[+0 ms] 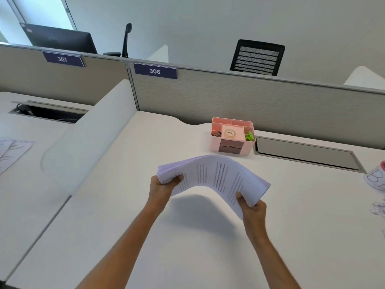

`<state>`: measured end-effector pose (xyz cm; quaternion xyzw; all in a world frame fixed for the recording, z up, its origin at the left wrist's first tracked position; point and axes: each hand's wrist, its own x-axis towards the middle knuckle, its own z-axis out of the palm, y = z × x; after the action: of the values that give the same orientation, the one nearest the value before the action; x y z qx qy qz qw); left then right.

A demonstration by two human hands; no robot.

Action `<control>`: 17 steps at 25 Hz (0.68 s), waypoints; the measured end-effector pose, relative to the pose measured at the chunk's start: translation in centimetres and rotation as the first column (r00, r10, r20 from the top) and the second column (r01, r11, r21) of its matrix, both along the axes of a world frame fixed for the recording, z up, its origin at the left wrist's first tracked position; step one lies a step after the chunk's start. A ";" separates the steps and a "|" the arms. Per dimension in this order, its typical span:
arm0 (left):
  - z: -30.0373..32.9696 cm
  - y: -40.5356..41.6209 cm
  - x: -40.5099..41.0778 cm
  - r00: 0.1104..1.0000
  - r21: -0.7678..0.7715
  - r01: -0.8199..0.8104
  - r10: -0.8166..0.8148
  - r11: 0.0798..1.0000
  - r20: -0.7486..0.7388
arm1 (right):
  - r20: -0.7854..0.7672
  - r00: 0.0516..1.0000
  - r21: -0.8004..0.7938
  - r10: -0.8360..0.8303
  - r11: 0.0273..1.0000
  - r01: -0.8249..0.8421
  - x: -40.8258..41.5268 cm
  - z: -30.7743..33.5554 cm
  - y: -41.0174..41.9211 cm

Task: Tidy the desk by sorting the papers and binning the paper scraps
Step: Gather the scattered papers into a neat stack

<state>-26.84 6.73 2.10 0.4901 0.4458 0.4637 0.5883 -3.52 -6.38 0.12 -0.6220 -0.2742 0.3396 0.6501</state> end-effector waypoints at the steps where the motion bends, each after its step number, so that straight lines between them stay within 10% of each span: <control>1: -0.8 -0.3 0.0 0.999 -0.059 -0.016 0.014 0.998 -0.029 | -0.032 0.999 -0.026 0.017 0.999 -0.018 -0.5 -0.8 -0.2; 17: -5.4 -1.4 -0.6 0.938 -0.129 -0.059 0.011 0.990 -0.345 | -0.024 1.000 -0.215 -0.008 0.977 0.002 0.2 -3.9 -1.6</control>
<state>-27.44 5.32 -3.33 0.5139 0.5810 0.3497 0.5254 -3.31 -7.95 -3.82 -0.6851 -0.2262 0.3734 0.5832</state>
